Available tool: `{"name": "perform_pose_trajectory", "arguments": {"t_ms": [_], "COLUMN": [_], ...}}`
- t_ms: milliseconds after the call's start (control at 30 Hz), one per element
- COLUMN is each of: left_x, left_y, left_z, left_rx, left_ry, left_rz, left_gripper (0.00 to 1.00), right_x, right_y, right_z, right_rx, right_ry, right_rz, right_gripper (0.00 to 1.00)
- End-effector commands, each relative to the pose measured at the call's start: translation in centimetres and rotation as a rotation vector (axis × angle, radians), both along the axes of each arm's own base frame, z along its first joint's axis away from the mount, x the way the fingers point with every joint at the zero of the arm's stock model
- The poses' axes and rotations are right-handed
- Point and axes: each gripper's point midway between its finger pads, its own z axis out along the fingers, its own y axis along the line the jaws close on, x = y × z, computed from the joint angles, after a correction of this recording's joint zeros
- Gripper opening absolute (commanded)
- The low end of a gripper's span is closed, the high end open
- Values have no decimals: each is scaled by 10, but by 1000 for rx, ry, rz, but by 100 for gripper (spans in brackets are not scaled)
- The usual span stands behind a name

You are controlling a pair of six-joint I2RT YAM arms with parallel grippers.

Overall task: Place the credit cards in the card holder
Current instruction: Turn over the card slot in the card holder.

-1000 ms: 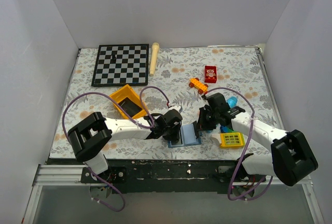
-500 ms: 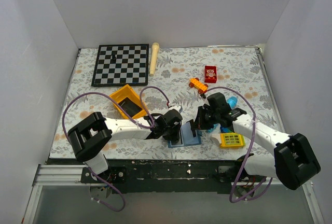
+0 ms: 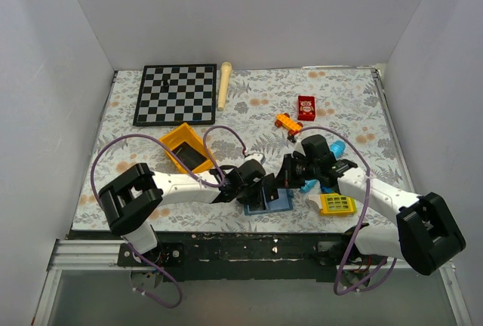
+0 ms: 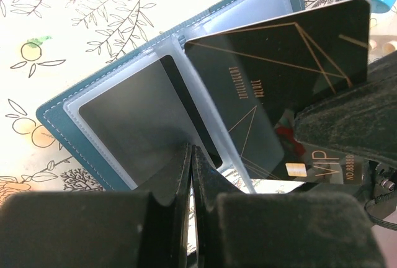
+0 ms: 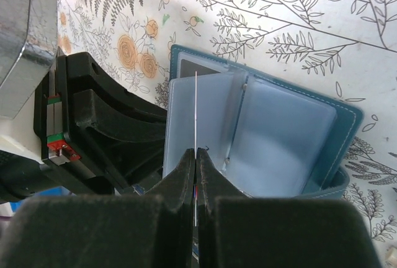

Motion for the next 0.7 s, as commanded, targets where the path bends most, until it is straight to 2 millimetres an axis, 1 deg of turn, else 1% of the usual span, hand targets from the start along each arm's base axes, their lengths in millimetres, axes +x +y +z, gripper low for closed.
{"name": "perform_pose_trajectory", "arguments": {"t_ms": [0,133,333,400,467,500,600,667], "left_x": [-3,-3,-3,-4,-4,-5,-6,-5], "left_y": [17,32,47,48,46,46,45,45], "left_z": [-7,-4,5,6,7,6,4,7], "left_rx": [67,92,100,97,85,88,90,82], "left_ry": [0,-13,-39,-43,-43,-40,-29,-34], "left_rz": [24,61,95,98,90,87,85,91], "left_gripper": [0,0,0,0,0,0,0,0], "right_x": [0,-1,-2,-2,-4,-1,-2,-2], "right_y": [10,12,17,19,22,25,31,33], "right_z": [6,3,-4,-6,-6,-3,2,4], "right_rx": [56,57,55,58,62,79,96,99], "right_ry": [-11,0,19,23,34,18,10,5], "right_rz": [28,36,49,54,58,62,73,76], "right_gripper": [1,1,1,1,1,1,1,1]}}
